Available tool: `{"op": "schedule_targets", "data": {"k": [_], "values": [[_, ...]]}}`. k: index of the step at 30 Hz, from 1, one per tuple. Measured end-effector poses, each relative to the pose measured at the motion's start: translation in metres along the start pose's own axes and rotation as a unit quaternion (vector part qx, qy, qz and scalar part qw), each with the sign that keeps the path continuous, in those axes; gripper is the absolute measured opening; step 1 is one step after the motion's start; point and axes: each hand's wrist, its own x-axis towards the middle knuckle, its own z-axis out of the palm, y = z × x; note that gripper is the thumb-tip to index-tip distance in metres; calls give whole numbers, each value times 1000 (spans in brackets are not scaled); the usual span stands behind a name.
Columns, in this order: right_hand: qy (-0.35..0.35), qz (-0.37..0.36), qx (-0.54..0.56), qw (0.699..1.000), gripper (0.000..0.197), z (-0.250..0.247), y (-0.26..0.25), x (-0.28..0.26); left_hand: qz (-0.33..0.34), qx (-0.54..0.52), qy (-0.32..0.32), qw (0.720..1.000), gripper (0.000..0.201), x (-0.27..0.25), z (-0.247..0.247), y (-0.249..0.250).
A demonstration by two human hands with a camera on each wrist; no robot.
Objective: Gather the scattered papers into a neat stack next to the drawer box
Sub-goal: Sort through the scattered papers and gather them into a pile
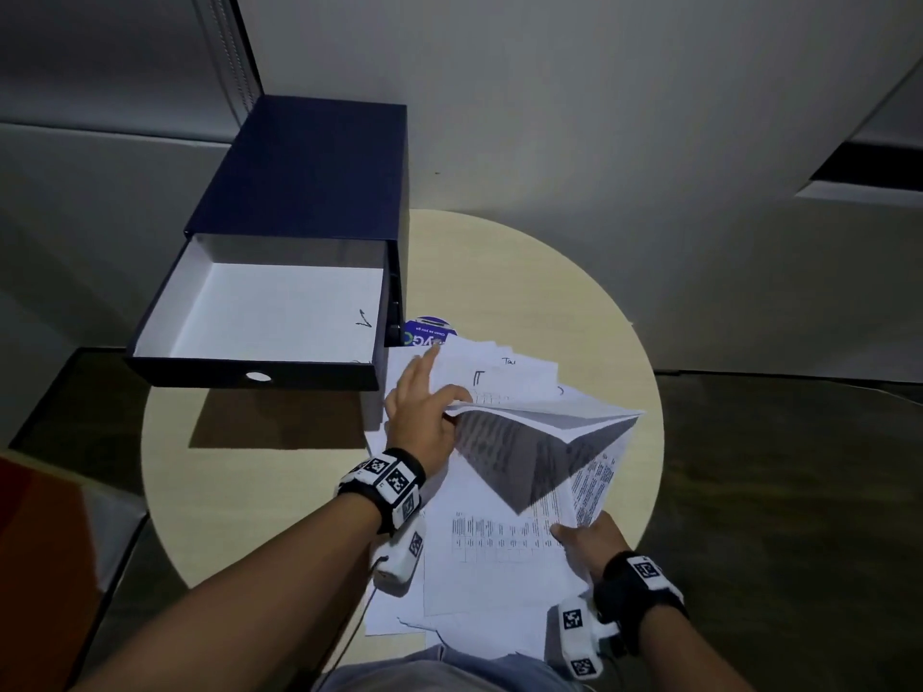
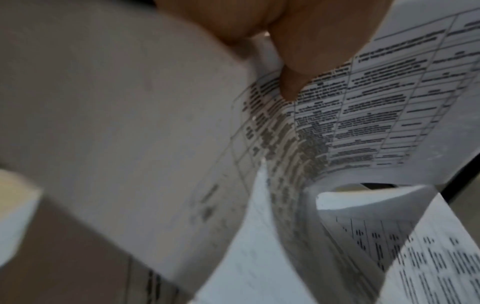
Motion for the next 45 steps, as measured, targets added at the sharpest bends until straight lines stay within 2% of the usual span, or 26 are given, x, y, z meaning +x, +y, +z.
{"op": "schedule_targets", "data": {"k": [2, 4, 6, 7, 9, 10, 13, 15, 16, 19, 20, 23, 24, 25, 28, 30, 31, 32, 33, 34, 36, 37, 39, 42, 45], "values": [[36, -2, 16, 999, 64, 4, 3, -1, -19, -81, 15, 996, 49, -3, -2, -8], [43, 3, 43, 998, 82, 7, 6, -1, -90, -202, 3, 975, 41, -11, -6, -9], [57, 1, 62, 996, 88, 8, 6, 0, -185, -227, 15, 956, 21, -21, -8, -12], [51, 2, 79, 996, 91, 7, 6, 1, -232, -225, 21, 946, 21, -26, -7, -18], [36, 9, 79, 996, 91, 4, 6, 0, -300, -226, 8, 927, 36, -37, 0, -37], [35, 13, 69, 997, 89, 3, 3, -4, -331, -214, -20, 919, 43, -42, 5, -47], [13, 19, 41, 999, 82, -2, -8, -20, -393, -146, -163, 893, 55, -54, 19, -62], [-2, 14, 46, 999, 73, -5, -7, -18, -383, -115, -235, 886, 55, -58, 28, -60], [-5, 7, 58, 998, 77, -2, -7, -15, -364, -98, -259, 889, 55, -59, 31, -58], [-31, -16, 106, 994, 122, 2, -2, -10, -286, -66, -308, 905, 50, -58, 41, -53], [-31, -22, 102, 994, 124, 2, -7, -15, -260, -59, -317, 910, 45, -57, 44, -52], [-16, -68, 80, 994, 100, -4, -12, -15, -217, -68, -302, 926, 22, -53, 40, -47], [-26, -73, 78, 994, 98, -8, -19, -26, -219, -82, -284, 930, 25, -52, 39, -48], [-31, -76, 99, 992, 91, -13, -23, -30, -232, -86, -263, 933, 36, -51, 37, -50], [-25, -132, 169, 976, 34, -31, -37, -52, -286, -100, -165, 939, 85, -47, 25, -56], [-17, -150, 221, 964, 18, -41, -50, -71, -299, -191, -111, 928, 101, -39, 12, -51], [-18, -156, 234, 959, 18, -43, -65, -90, -291, -264, -104, 913, 101, -34, 4, -43], [5, -164, 245, 955, 38, -44, -72, -96, -275, -344, -110, 891, 93, -30, -2, -36], [12, -163, 251, 954, 55, -48, -79, -102, -255, -411, -126, 866, 76, -25, -9, -26], [8, -160, 253, 954, 60, -51, -89, -117, -234, -466, -127, 844, 58, -20, -14, -16], [7, -186, 255, 949, 38, -59, -86, -103, -208, -542, -89, 809, 35, -11, -25, 5], [12, -192, 260, 946, 27, -60, -86, -101, -209, -552, -65, 805, 28, -7, -32, 14], [11, -196, 250, 948, 22, -62, -84, -95, -210, -527, -25, 823, 27, -2, -41, 22], [-5, -184, 227, 956, 22, -57, -82, -97, -234, -491, -24, 839, 28, -1, -46, 23], [10, -204, 250, 947, 29, -47, -80, -92, -220, -485, -45, 845, 29, -2, -45, 27]]}}
